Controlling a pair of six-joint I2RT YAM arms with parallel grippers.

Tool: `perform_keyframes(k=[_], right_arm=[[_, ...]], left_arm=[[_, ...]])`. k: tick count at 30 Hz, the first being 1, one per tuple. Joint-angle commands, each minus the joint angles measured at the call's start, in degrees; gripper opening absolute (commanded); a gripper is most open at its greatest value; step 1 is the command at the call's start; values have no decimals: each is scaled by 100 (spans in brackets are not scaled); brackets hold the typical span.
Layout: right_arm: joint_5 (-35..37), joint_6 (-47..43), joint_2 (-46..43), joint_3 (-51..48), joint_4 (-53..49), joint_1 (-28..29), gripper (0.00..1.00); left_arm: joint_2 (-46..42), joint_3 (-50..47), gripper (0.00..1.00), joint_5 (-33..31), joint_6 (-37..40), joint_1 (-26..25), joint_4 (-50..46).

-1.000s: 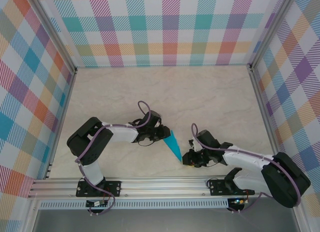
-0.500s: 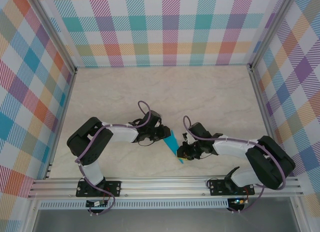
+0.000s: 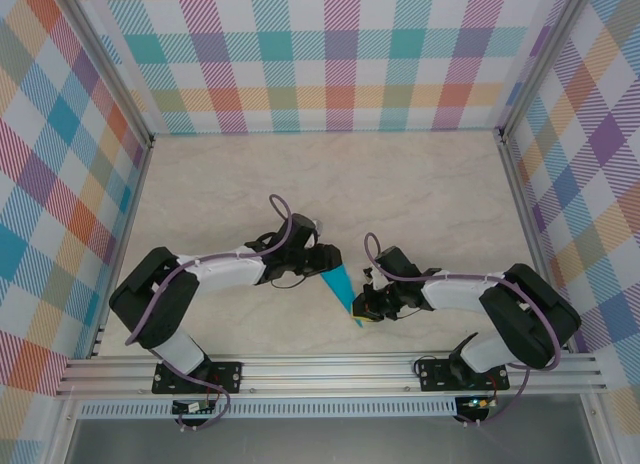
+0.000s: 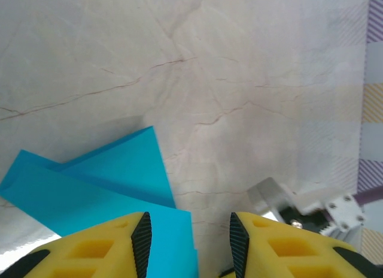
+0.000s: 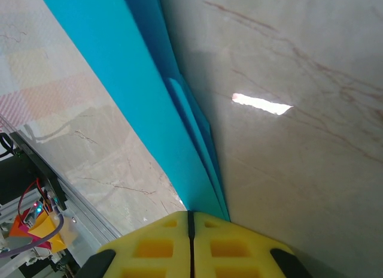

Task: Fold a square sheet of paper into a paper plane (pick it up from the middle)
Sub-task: Perform the fifth fold on the wing at the bottom-center of the table.

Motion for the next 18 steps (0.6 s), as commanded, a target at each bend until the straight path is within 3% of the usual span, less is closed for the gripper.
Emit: perform_keyframes(k=[1, 8, 18], right_arm=[[409, 81, 181, -175, -135, 44, 7], [419, 149, 172, -224, -107, 46, 7], [437, 86, 133, -286, -247, 43, 7]], left_arm=[[-98, -61, 41, 159, -146, -170, 173], [281, -301, 40, 175, -334, -363, 808], [848, -450, 37, -513, -156, -136, 903]])
